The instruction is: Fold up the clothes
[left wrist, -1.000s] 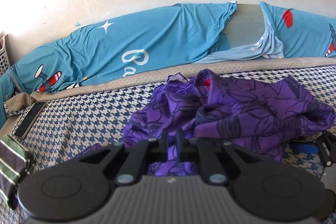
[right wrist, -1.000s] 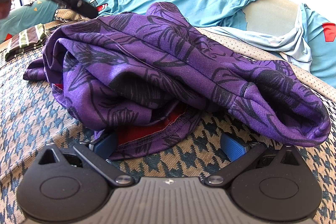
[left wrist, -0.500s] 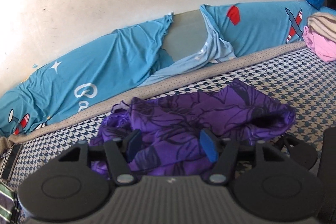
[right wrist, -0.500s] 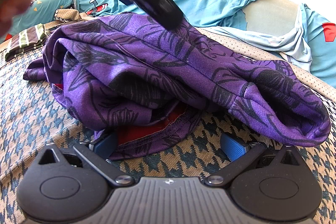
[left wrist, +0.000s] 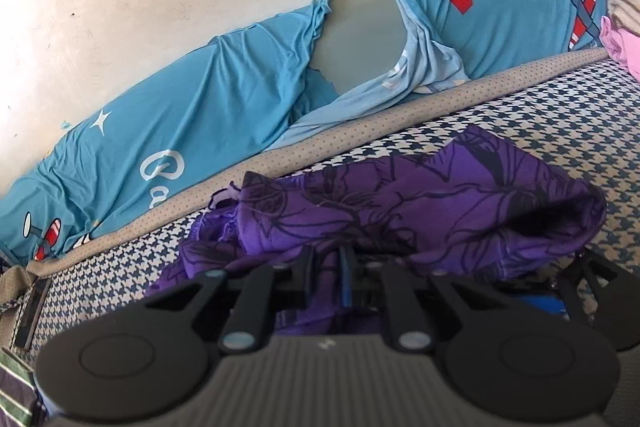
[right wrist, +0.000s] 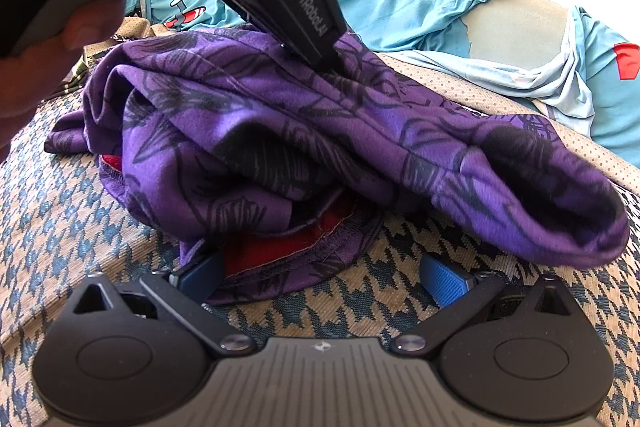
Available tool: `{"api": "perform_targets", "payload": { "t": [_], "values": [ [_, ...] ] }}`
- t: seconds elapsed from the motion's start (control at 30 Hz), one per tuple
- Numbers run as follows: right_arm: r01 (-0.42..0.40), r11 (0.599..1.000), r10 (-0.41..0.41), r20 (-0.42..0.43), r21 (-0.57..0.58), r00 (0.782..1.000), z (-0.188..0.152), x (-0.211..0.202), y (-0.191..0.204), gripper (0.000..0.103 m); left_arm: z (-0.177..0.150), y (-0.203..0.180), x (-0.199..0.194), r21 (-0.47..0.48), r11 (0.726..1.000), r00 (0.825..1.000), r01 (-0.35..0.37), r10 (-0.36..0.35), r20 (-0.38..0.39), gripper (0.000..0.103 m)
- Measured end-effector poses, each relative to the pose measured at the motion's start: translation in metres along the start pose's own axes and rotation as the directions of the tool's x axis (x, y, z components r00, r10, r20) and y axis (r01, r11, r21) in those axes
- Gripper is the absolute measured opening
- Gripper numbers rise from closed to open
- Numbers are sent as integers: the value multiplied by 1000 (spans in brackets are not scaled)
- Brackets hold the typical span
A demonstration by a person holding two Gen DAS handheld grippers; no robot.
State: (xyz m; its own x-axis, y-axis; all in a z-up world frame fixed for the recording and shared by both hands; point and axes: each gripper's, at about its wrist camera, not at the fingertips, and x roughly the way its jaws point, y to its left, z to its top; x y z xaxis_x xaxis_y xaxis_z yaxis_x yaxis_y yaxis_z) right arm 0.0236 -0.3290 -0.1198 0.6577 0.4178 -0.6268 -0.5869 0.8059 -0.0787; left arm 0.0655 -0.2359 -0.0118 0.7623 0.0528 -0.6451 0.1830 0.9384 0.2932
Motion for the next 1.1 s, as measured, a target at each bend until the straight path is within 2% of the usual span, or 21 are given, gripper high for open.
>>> {"api": "perform_targets", "payload": {
  "t": [0.23,0.27,0.37,0.43,0.67,0.7,0.83,0.93,1.03,1.07,1.1],
  "values": [
    [0,1000,0,0,0,1000,0,0,0,103,8,9,1,-36,994,994,-102,103,29,11],
    [0,1000,0,0,0,1000,0,0,0,103,10,13,1,-53,990,991,-132,134,29,4],
    [0,1000,0,0,0,1000,0,0,0,103,13,37,8,-113,973,979,-203,204,5,3],
    [0,1000,0,0,0,1000,0,0,-1,103,11,55,14,-147,965,976,-218,217,-24,3],
    [0,1000,0,0,0,1000,0,1,-3,103,-8,102,21,-225,957,982,-182,168,-81,6],
    [0,1000,0,0,0,1000,0,2,-2,103,-10,104,20,-236,959,987,-156,141,-79,9],
    [0,1000,0,0,0,1000,0,2,-2,103,-15,92,7,-226,973,998,-48,40,-40,12],
    [0,1000,0,0,0,1000,1,2,-2,103,-14,75,-4,-195,981,1000,12,-14,-8,19],
    [-1,1000,1,0,0,1000,0,2,-2,103,-14,59,-15,-157,987,999,35,-31,28,37],
    [-1,1000,1,0,0,1000,0,1,-1,103,-13,53,-19,-144,989,998,46,-40,45,47],
    [-1,1000,1,0,0,1000,-1,0,-1,103,-13,48,-24,-126,991,997,50,-42,66,50]
  ]
}}
